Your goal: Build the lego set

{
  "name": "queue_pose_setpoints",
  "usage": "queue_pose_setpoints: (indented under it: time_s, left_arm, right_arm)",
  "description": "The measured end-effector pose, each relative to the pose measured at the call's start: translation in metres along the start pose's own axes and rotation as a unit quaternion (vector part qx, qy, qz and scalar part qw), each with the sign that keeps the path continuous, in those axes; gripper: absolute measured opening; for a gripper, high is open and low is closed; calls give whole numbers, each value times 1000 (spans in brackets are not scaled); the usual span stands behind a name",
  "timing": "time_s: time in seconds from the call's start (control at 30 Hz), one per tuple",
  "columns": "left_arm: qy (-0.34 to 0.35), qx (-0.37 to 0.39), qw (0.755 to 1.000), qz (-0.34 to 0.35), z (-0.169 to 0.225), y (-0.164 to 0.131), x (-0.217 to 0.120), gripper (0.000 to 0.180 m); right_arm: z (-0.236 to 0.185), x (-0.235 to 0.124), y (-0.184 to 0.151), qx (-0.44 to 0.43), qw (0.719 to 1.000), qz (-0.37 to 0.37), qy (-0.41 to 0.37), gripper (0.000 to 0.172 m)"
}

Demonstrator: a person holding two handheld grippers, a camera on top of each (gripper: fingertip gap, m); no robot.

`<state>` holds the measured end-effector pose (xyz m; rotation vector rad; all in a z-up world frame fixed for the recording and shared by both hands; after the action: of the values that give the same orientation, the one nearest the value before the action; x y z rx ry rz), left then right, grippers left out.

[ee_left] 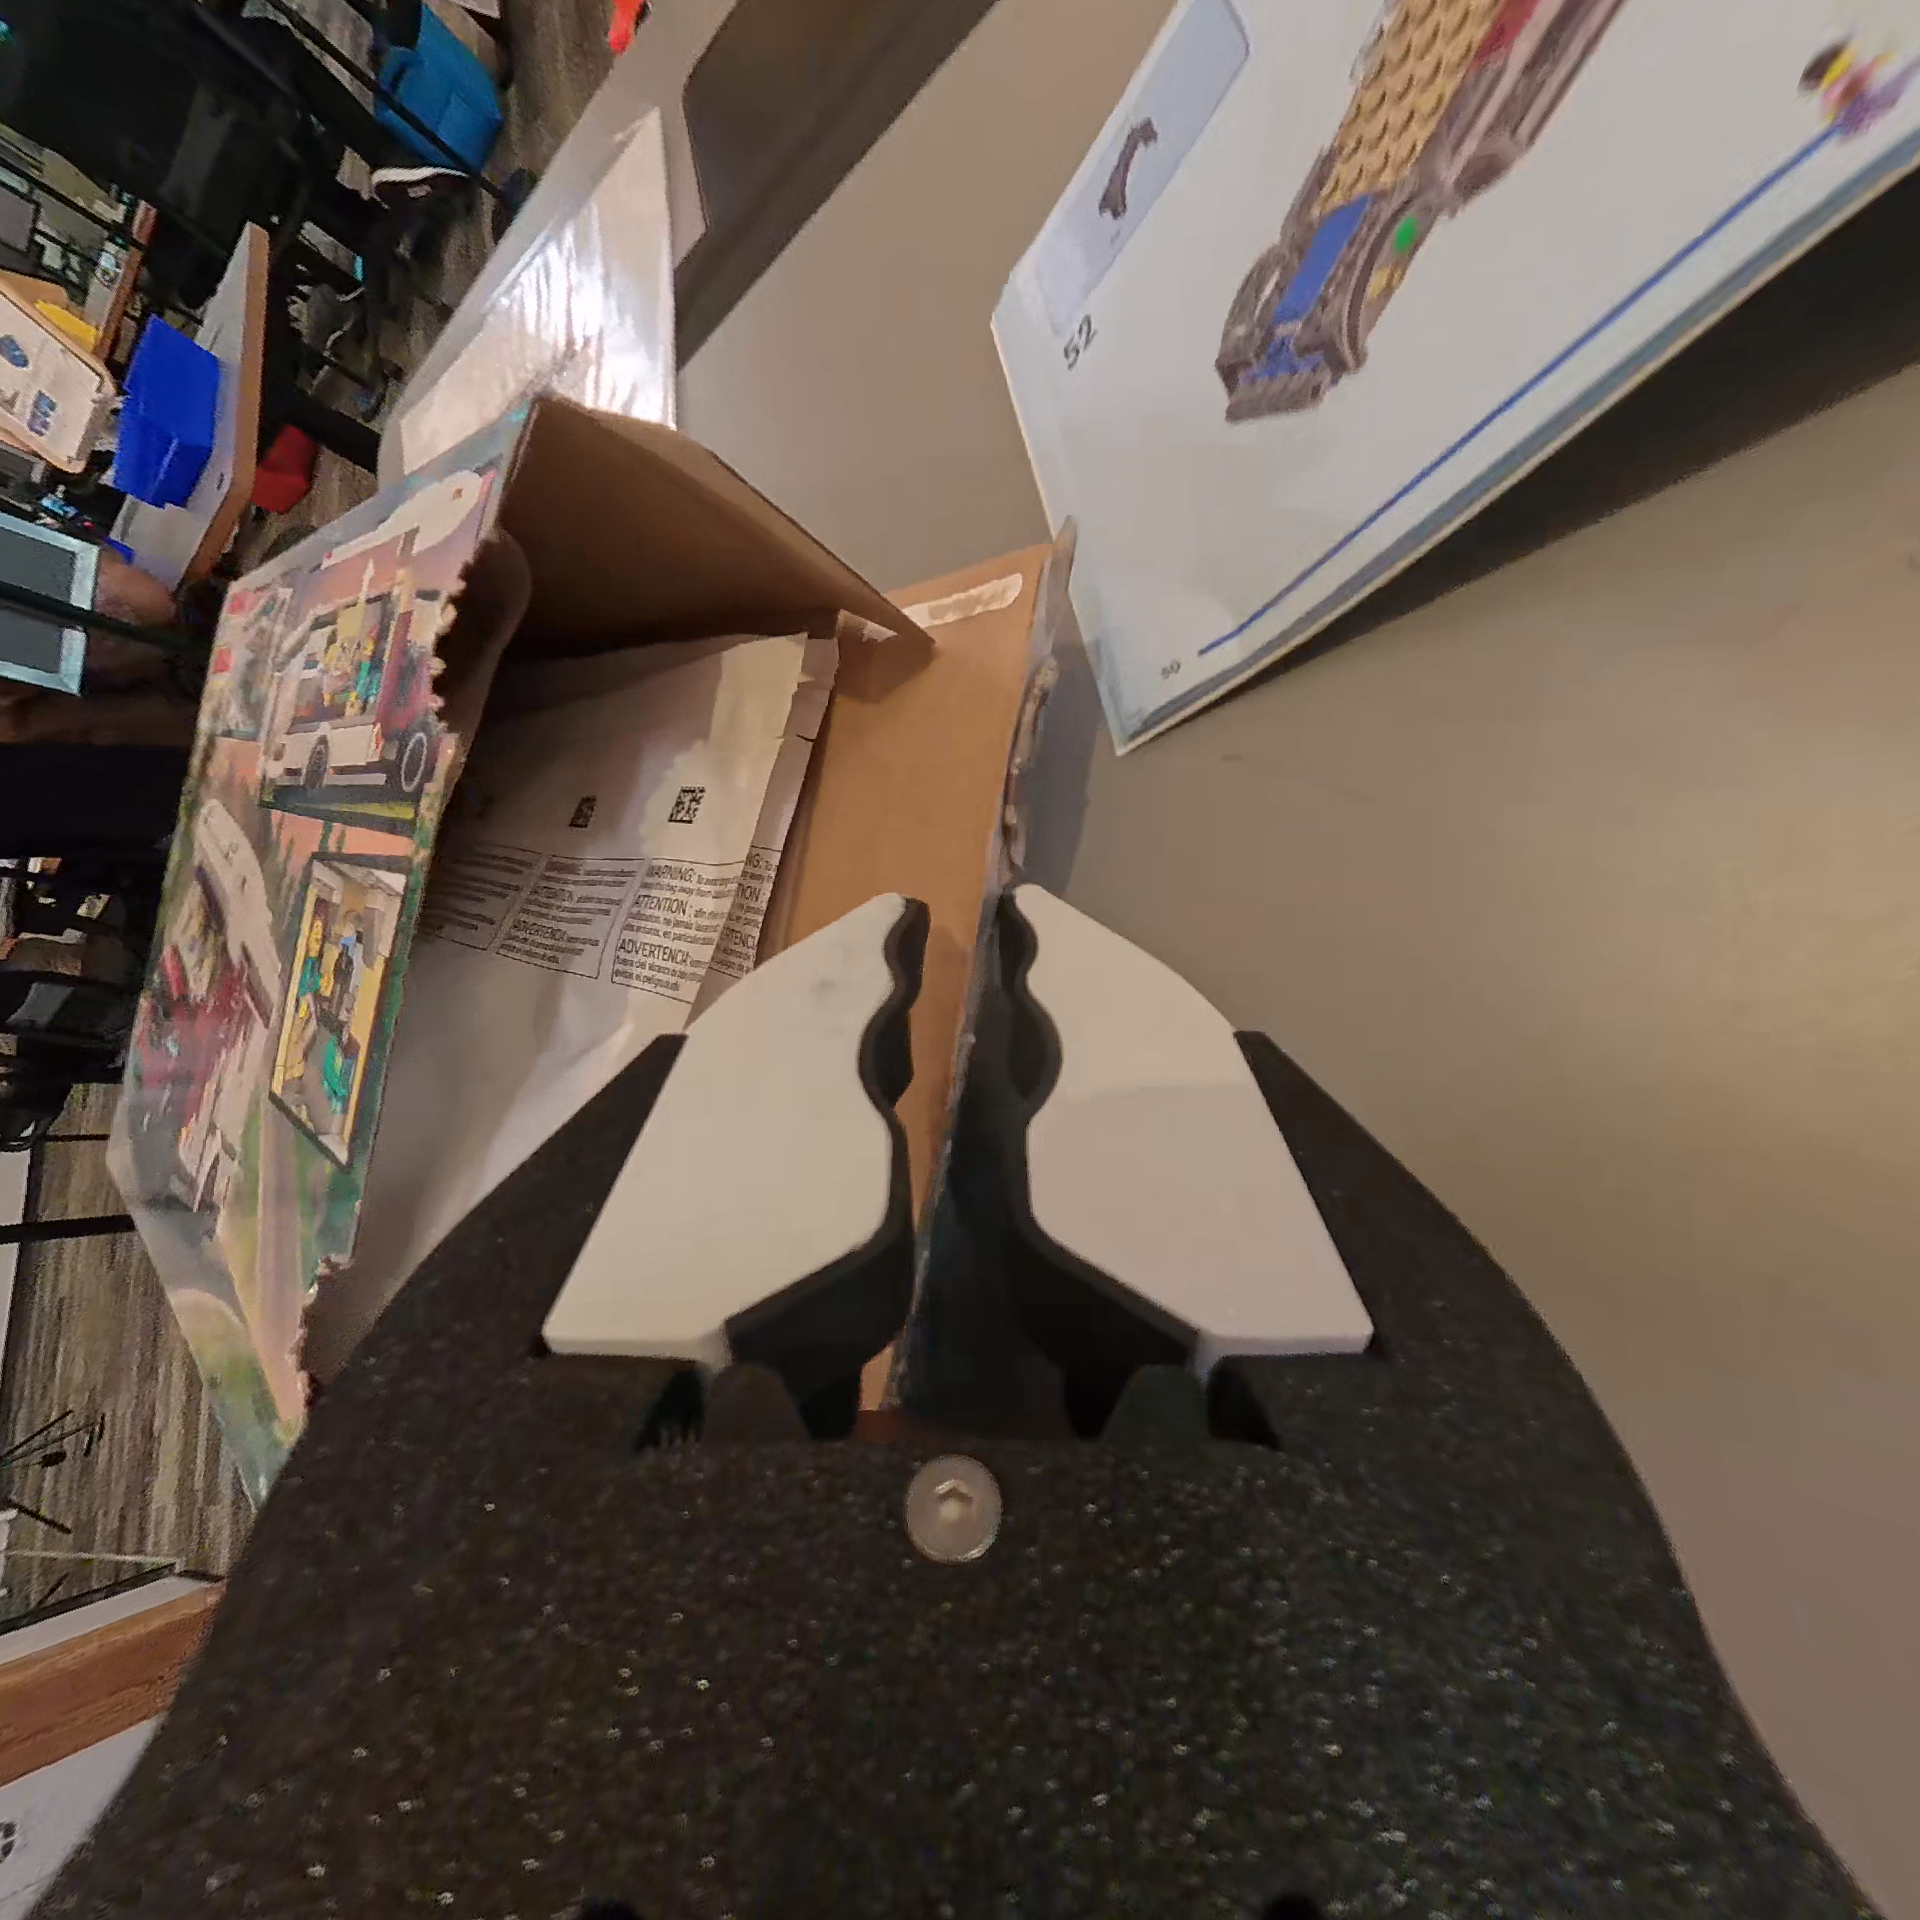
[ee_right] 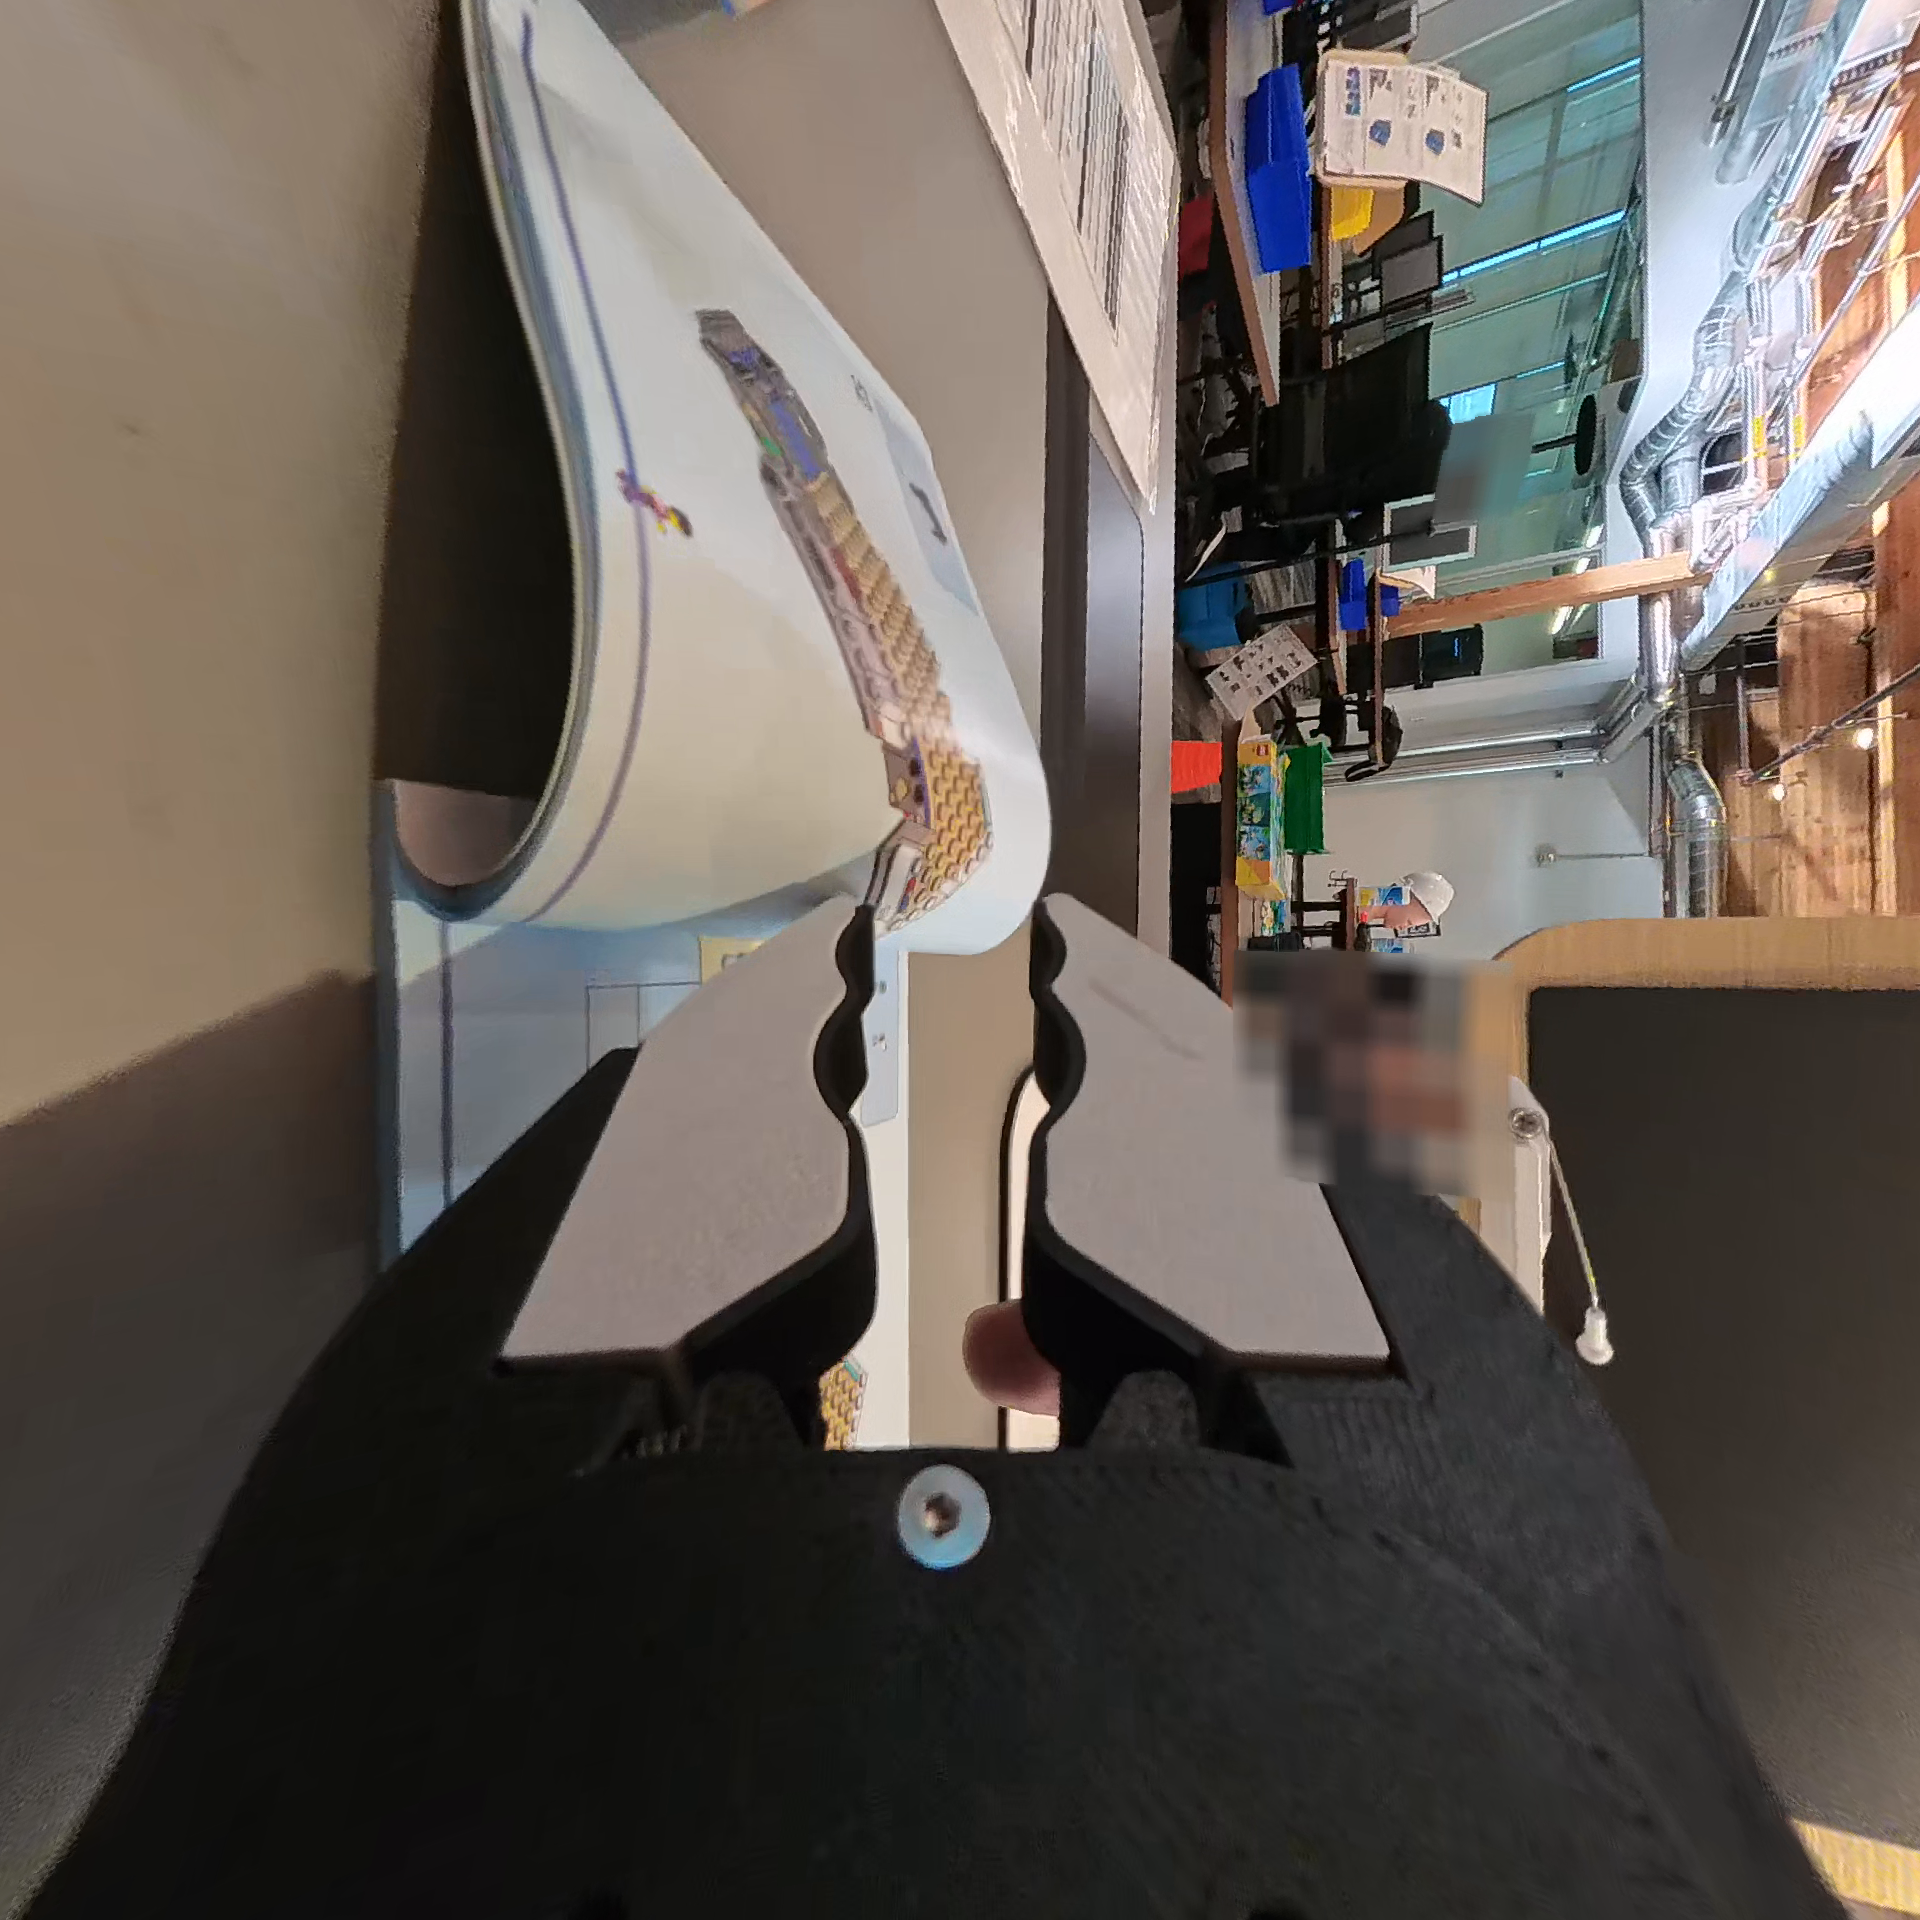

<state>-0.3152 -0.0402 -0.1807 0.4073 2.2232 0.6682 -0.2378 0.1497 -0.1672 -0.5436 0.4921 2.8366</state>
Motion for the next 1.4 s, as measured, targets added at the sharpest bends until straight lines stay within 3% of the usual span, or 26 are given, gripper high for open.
queue_pose_setpoints:
  time_s: [0.4,0.53,0.77,1.0,1.23,1.27,1.4]
  left_arm:
    - [-36,-3,999,29,13,8,1,13]
    - [-65,-48,992,94,11,23,-8,17]
    - [-102,-56,973,199,25,48,-21,19]
    - [-114,51,963,239,64,60,-26,21]
    - [-178,88,940,279,106,79,-40,21]
    - [-186,91,936,284,112,82,-41,21]
    - [-204,127,922,303,133,110,-46,21]
  right_arm:
    - [5,5,10,0,1000,10,-7,28]
    - [7,1,9,6,1000,11,-10,28]
    - [13,-10,4,23,1000,2,-17,28]
    - [-1,-62,-37,123,991,-44,-11,28]
    - [-55,-125,-96,250,964,-84,6,27]
    - [-58,-131,-101,263,961,-86,3,21]
    - [-59,-143,-110,303,949,-88,7,24]
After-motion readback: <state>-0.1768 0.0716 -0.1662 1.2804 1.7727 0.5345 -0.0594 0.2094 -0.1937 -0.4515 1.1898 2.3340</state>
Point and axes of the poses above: each gripper's, where its closed fingertips meet, x out along the fingers, y out of its top, z = x × y across the jaws, the point moved 3 cm from there along -x, back along the fingers, and after that the axes turned 2 degrees about z, right-handed, at the moved point
